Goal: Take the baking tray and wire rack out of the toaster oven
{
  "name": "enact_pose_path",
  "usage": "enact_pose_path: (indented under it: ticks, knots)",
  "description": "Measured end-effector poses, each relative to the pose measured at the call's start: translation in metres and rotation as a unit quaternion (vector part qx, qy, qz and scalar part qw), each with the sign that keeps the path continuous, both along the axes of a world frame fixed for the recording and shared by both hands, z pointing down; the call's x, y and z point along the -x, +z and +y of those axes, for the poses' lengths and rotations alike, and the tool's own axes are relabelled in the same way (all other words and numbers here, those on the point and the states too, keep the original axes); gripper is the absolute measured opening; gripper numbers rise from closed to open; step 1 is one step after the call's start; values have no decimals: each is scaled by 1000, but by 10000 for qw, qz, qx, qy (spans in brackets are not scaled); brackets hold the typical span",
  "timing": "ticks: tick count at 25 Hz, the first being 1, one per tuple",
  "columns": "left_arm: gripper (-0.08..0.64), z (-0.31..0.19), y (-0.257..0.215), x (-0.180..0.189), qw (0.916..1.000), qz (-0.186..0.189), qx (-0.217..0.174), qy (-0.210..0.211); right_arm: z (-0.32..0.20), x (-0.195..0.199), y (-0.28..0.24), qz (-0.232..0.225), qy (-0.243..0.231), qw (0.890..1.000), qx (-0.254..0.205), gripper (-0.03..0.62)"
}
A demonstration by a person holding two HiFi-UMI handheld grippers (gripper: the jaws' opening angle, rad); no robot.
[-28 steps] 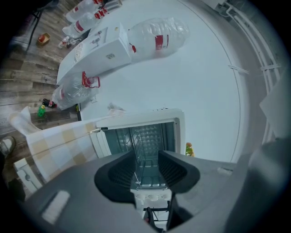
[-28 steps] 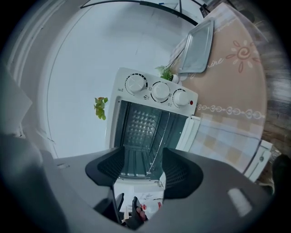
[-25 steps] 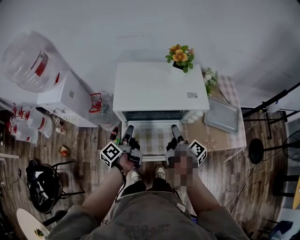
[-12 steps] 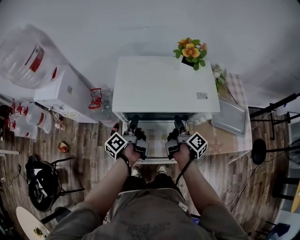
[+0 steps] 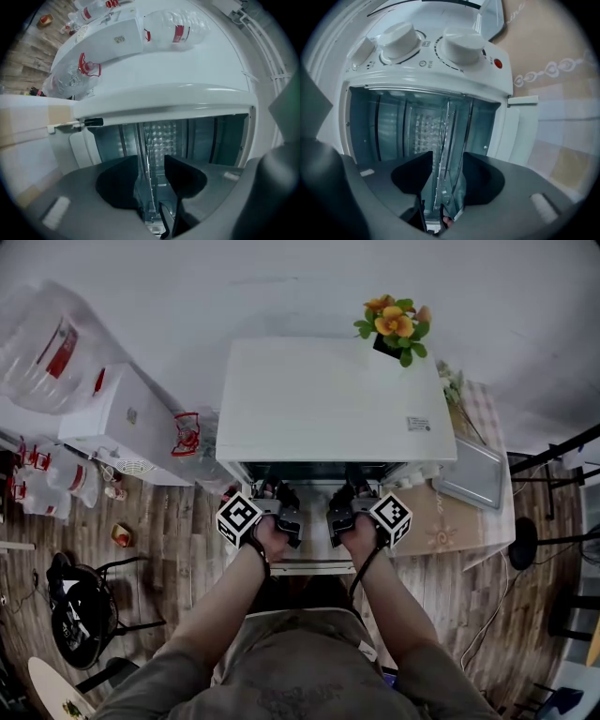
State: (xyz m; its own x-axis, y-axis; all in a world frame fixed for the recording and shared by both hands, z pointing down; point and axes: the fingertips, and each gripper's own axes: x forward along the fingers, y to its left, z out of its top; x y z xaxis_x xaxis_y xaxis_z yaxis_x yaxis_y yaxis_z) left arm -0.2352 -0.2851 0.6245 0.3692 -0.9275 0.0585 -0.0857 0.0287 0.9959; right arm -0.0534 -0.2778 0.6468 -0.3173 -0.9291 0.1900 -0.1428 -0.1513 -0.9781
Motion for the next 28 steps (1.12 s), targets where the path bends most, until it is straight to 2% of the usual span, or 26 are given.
enact_pose_path:
  ticks: [4,7,10,12,16,18,28]
  knots:
    - [172,-11,4,0,9998,84,-141,-110,-11,4,5,-131,40,9998,-155,212]
    - [172,-15,8,-4,9996,106,-221,-146,-18,4,5,-215,83,9992,-326,159]
    - [150,-19,11,-4,9991,185,-295,-235,-23,5,2,-266,80,9984,-483,149]
    - [147,-22,12,-2,9988,239,-335,-281,-25,6,-5,-267,18,9975,-657,93]
    - [61,-25,8,-1,9979,295,-471,-319,-29,7,-12,-274,-22,9959,-862,37]
    - [6,-24,5,0,9977,310,-518,-313,-27,8,-12,-298,-15,9960,-844,35]
    - [3,10,1,-2,9992,190,-298,-162,5,7,-15,-113,-199,9982,-547,29]
